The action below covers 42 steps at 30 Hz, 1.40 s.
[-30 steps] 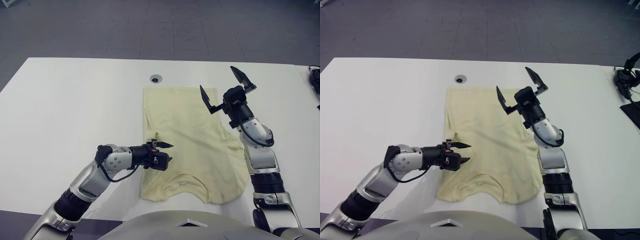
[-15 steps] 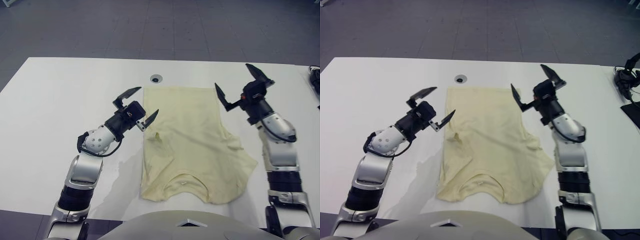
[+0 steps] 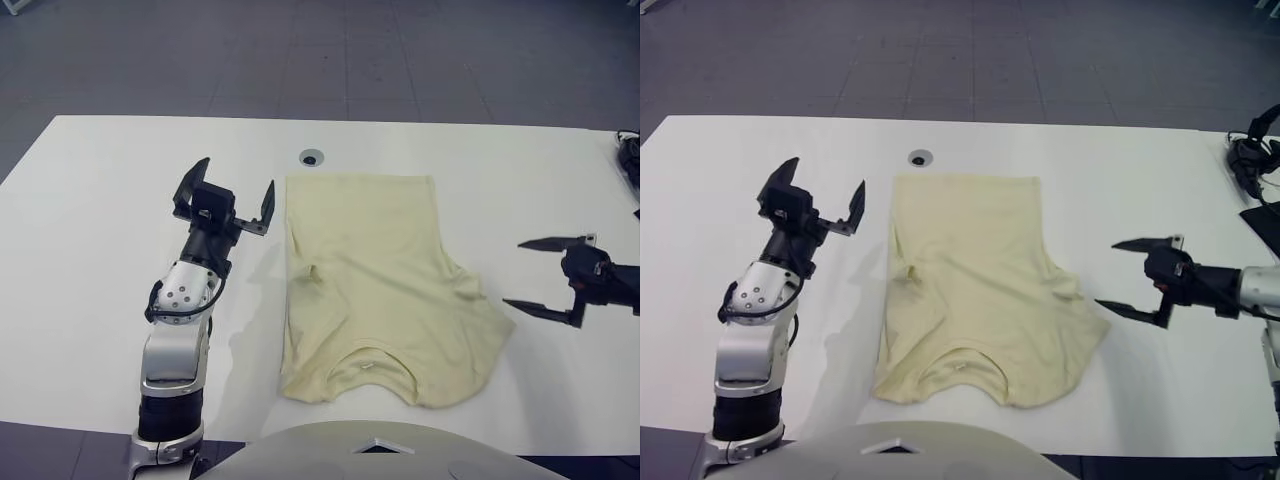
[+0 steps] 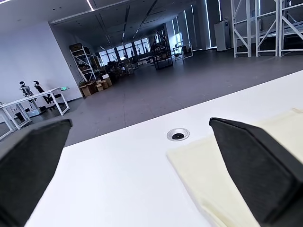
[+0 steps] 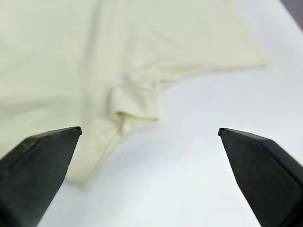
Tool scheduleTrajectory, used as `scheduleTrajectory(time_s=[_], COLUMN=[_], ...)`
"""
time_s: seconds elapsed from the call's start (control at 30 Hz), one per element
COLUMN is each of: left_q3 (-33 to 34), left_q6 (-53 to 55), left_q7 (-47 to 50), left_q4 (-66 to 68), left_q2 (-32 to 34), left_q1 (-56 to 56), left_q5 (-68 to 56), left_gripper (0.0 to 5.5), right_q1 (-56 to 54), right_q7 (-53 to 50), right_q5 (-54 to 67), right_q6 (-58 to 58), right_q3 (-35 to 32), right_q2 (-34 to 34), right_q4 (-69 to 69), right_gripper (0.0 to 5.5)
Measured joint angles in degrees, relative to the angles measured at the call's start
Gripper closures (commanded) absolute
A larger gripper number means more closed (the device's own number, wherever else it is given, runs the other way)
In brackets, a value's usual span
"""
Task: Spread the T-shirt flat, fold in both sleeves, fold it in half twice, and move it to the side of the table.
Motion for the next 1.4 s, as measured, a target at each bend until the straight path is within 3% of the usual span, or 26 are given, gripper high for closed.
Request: scheduleTrajectory(time_s=[0.4,1.4], left_q3=[0.0,-1.6], left_q6=[0.0,-1.9], left_q7=[0.9,0.4], left_q4=[-1.2,-1.1], left_q2=[1.8,4.5], left_q1=[1.5,1.3], left_q5=[1.4,3.3], left_gripper=[0.12,0.10], right_q1=[0.0,-1.6], right_q7=[2.1,0.4], right_q5=[-8.9,-8.9], right_q6=[-6.6,-8.5], right_q3=[7.5,11.9], right_q2=[-1.4,-1.3], right_q4=[5.4,3.9], right_gripper=[0.10,5.03])
